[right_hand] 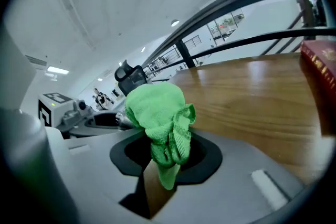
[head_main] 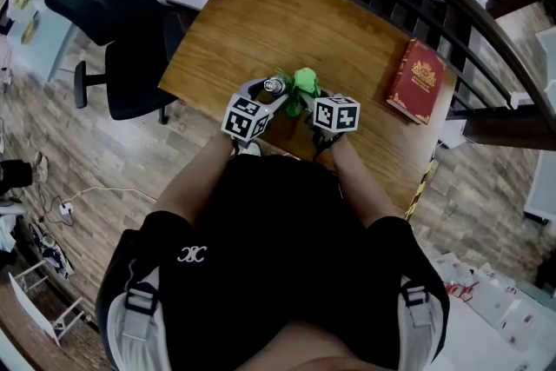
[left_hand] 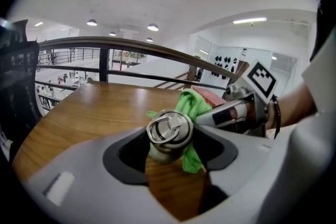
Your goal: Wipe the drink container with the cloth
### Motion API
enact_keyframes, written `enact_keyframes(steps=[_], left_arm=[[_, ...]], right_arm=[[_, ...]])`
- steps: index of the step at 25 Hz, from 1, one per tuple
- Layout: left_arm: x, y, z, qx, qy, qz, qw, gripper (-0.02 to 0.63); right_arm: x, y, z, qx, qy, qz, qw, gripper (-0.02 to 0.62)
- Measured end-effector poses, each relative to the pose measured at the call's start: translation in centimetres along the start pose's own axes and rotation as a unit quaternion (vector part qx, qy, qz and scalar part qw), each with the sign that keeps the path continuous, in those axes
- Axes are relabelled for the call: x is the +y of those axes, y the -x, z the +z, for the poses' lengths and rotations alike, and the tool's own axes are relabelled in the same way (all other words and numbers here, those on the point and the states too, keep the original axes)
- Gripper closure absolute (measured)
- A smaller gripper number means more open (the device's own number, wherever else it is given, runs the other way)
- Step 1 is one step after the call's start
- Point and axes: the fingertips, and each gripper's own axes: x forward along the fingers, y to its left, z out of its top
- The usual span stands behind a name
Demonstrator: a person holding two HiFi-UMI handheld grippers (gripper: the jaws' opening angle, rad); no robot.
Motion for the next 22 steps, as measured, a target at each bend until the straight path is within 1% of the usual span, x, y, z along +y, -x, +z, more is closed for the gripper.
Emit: enact_keyframes(steps=[4,7,10,13,16,19,22], left_arm=[[-0.2,-0.3,0.1,0.004,-0.006,-0.001,1.0000,0.298],[-0.2,-0.4,0.3,0.006,-0.010,0.000,0.9999,0.299],[-0.3,-0.7,0.3,0.010,-0.013,0.000,0.9999,0.298],[-0.4,-0.9,0.3,0.016,-0.015,-0.001,0.9998,0.298],[-0.4,-0.8,0.4,0.021,-0.016,0.001,0.9996,0.298],[-0.4,-0.9,0.5,0.023,-0.011,0.003,0.9997,0.298],[-0.2,-1.1,0.7,0.023,-0.004,0.005,0.9997,0.298]], right_arm=[[2.7,0.8,2.2,-0.033,0.009,0.060,0.998,0.497],[4.2,1.4,3.4,-0.053,0.012,0.087,0.995,0.497],[3.5,1.2,3.1,-0.056,0.005,0.079,0.995,0.497],[1.9,0.9,2.0,-0.057,-0.035,0.066,0.996,0.497],[1.2,0.7,1.2,-0.066,-0.074,0.069,0.993,0.497],[0.9,0.7,0.8,-0.066,-0.081,0.068,0.992,0.497],[0.3,0.8,0.1,-0.055,-0.085,0.064,0.993,0.497]])
